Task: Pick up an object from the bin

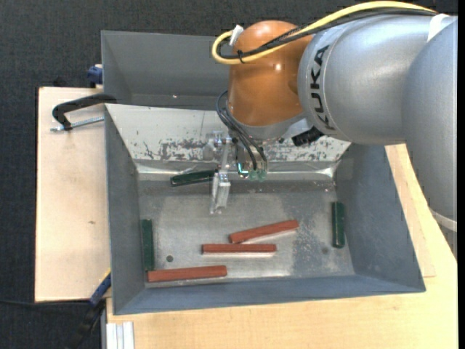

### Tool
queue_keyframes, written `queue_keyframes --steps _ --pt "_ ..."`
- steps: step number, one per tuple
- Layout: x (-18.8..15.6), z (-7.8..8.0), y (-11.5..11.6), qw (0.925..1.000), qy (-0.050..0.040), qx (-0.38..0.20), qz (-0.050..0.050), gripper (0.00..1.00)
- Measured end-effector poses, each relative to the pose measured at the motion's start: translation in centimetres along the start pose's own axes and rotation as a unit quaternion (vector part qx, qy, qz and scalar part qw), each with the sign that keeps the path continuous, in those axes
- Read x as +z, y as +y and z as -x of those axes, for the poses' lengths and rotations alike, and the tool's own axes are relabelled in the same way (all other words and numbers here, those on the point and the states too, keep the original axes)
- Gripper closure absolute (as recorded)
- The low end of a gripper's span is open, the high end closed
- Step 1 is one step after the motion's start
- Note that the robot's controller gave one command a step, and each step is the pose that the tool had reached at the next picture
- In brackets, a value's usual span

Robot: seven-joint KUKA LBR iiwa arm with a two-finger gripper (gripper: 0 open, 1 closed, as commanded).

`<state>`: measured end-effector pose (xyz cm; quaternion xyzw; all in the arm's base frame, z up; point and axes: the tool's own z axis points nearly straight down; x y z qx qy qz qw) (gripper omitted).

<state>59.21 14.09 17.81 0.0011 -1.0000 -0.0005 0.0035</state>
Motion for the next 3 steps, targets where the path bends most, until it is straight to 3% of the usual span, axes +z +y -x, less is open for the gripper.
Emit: queue_keyframes --steps 1,2,3 --pt "-0.5 0.2 -0.1 1.0000 -0.0041 0.001 0.001 0.00" --pt "4.5 -1.3 -8.1 0.9995 0.0021 -0.032 0.000 0.00" --pt "2.3 -1.1 -9.9 0.9994 -0.0064 -0.035 0.000 0.00"
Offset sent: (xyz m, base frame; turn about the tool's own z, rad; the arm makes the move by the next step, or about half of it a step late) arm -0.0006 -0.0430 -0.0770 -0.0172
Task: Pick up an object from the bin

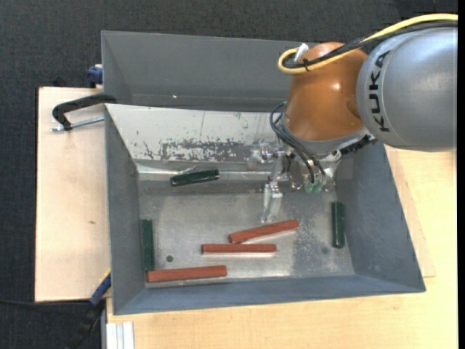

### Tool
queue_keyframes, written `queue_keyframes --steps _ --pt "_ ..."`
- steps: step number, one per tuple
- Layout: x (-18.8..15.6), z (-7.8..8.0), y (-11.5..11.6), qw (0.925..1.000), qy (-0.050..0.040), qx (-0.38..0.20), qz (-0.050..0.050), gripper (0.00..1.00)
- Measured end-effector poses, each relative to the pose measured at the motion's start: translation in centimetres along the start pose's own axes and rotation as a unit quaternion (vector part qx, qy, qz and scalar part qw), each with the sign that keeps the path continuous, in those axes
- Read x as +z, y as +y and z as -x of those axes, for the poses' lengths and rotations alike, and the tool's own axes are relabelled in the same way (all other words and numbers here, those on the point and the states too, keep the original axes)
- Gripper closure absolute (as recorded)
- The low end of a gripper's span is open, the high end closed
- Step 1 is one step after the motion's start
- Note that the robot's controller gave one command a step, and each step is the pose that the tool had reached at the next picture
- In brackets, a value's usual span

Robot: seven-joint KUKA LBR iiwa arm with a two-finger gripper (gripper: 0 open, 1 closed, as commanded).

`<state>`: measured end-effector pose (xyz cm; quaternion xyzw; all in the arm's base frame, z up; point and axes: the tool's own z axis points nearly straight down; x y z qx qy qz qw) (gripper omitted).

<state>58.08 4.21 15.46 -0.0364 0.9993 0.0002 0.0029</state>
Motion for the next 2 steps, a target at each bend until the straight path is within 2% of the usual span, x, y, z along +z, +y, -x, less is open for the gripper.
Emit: queue_keyframes --steps 1,2 --pt "2.2 -1.9 0.0 0.9992 -0.0037 -0.039 0.000 0.00" --pt "7.2 -4.7 -2.6 0.9964 0.0027 -0.085 0.001 0.00"
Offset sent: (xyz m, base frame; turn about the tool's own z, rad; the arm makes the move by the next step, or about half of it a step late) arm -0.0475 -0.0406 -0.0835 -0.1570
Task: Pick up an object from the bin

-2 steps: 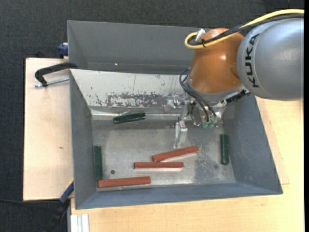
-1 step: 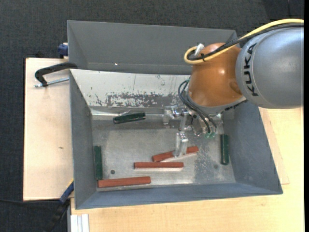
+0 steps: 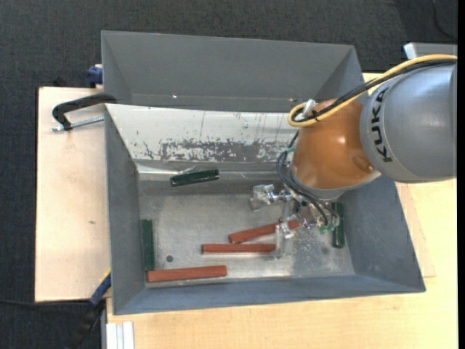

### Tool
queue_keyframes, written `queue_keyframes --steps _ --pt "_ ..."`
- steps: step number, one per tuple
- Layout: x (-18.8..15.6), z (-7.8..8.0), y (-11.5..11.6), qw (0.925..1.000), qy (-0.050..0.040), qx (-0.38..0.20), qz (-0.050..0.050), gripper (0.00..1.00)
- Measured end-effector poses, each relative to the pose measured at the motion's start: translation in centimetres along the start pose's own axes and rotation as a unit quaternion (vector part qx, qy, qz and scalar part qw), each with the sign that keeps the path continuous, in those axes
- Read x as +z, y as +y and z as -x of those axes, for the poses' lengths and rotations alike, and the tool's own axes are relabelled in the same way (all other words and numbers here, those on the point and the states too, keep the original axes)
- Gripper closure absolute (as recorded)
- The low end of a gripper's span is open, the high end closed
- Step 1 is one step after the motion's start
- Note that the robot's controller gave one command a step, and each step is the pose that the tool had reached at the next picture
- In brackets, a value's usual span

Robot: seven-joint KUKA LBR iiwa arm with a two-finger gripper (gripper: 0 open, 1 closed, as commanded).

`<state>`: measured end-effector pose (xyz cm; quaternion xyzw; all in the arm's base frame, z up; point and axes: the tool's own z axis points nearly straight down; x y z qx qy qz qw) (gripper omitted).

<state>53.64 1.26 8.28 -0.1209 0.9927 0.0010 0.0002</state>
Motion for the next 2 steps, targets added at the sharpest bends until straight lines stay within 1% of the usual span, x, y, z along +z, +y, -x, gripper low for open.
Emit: queue_keyframes --steps 1,2 --pt "1.24 -2.71 5.51 0.9985 0.0003 0.054 0.000 1.00" --pt "1.24 -2.71 5.50 0.9985 0.0003 0.054 0.000 1.00"
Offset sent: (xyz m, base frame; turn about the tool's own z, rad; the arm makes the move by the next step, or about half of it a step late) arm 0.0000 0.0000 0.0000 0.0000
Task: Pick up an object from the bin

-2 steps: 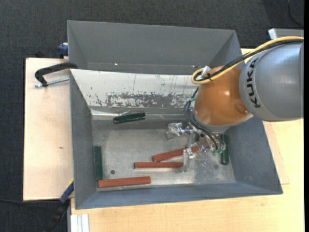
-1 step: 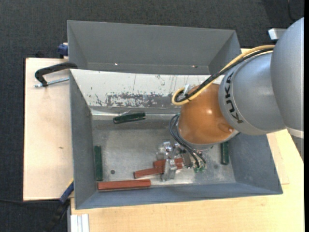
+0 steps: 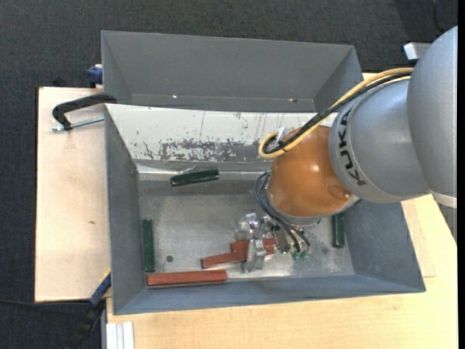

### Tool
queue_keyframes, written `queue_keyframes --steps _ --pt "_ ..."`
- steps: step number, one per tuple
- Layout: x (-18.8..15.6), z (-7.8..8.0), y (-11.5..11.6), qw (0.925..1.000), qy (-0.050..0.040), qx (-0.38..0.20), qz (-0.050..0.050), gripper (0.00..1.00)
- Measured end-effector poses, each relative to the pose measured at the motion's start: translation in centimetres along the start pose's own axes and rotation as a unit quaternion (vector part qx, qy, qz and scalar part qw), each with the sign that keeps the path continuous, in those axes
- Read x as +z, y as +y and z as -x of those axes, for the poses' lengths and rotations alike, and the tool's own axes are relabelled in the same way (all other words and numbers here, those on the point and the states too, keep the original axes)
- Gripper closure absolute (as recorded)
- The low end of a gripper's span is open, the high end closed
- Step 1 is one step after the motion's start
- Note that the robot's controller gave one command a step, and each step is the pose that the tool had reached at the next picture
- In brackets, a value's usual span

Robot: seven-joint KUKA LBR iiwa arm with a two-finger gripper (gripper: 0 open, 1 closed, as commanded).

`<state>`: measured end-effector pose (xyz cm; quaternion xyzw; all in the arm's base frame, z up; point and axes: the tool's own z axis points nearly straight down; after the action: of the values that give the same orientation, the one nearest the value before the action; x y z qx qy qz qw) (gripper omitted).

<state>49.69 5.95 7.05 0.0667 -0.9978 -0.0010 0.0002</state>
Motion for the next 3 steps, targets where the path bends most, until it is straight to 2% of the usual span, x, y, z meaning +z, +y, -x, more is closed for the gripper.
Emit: queue_keyframes --steps 1,2,3 --pt "-14.55 0.98 -0.84 1.0000 -0.0025 -0.008 -0.001 1.00" --pt "-14.57 0.98 -0.84 1.0000 -0.0026 -0.008 -0.001 0.00" --pt "-14.57 0.98 -0.84 1.0000 -0.0026 -0.008 -0.001 0.00"
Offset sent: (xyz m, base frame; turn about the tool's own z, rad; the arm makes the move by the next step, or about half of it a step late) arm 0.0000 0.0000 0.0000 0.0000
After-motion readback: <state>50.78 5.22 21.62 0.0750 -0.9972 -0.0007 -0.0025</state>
